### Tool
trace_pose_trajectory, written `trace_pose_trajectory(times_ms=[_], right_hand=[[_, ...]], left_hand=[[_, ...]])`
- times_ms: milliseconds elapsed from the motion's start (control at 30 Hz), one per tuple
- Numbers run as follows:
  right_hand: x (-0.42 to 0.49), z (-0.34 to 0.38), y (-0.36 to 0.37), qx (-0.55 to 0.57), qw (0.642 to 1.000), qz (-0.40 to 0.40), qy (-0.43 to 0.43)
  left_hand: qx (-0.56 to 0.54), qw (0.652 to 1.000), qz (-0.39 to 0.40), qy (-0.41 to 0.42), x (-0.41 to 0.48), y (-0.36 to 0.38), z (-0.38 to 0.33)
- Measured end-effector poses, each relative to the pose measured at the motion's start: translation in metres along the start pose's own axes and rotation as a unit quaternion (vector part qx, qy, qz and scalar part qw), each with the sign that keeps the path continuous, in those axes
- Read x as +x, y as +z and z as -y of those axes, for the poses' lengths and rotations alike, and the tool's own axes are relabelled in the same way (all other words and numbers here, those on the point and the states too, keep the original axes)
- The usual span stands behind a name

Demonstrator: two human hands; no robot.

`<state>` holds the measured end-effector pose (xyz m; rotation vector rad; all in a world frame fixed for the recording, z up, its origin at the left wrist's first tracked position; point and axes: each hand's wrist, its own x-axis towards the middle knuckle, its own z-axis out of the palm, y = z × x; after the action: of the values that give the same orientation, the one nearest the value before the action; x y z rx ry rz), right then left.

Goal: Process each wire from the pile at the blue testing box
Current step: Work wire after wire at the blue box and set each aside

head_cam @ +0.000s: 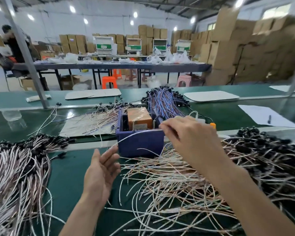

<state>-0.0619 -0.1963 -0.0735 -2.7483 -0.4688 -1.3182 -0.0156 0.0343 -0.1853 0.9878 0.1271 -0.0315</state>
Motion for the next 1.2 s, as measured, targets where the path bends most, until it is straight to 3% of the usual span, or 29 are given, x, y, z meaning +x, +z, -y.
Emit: trace_pose_trajectory(times_ms=[67,100,167,233,267,367,500,667,933,1000,1033,1133,1200], right_hand=[[0.009,-0.035,-0.016,-0.037,0.998,-0.038,-0.024],[0.011,-0.052,-0.021,-0.039,0.999,-0.018,-0.033],[0.005,-0.085,-0.022,-0.042,0.993,0.108,0.0],[-0.013,-0.107,-0.014,-0.1,0.956,0.27,0.058],[-0.024,-0.113,-0.009,-0.119,0.942,0.303,0.076],[-0.05,-0.095,0.009,-0.033,0.962,0.242,0.122],[-0.066,-0.027,0.044,0.052,0.976,0.181,0.105],[-0.082,0.059,0.095,0.142,0.959,0.23,0.079],[-0.099,0.068,0.125,0.19,0.955,0.191,0.124],[-0.099,0.068,0.126,0.198,0.952,0.199,0.126],[-0.099,0.067,0.126,0.2,0.951,0.202,0.125],[-0.099,0.067,0.125,0.205,0.949,0.203,0.129],[-0.098,0.067,0.124,0.211,0.946,0.205,0.132]], left_hand=[[0.001,1.0,-0.007,-0.004,0.0,0.001,0.004],[0.003,1.0,-0.013,-0.003,-0.001,0.001,0.005],[0.003,1.0,-0.029,0.002,-0.002,0.001,0.007],[0.001,0.999,-0.042,0.006,-0.002,0.0,0.008],[0.0,0.999,-0.045,0.009,-0.002,-0.001,0.008],[-0.003,0.998,-0.053,0.015,-0.001,-0.002,0.008],[0.013,0.998,-0.066,0.008,-0.002,0.0,0.01],[0.038,0.997,-0.068,0.024,-0.002,-0.001,0.009],[0.179,0.96,-0.143,0.163,0.003,-0.006,-0.003],[0.288,0.928,-0.159,0.176,0.012,-0.01,-0.018],[0.373,0.895,-0.171,0.171,0.019,-0.014,-0.027],[0.661,0.714,-0.199,0.119,0.041,-0.037,-0.057],[0.768,0.601,-0.214,0.058,0.05,-0.055,-0.074]])
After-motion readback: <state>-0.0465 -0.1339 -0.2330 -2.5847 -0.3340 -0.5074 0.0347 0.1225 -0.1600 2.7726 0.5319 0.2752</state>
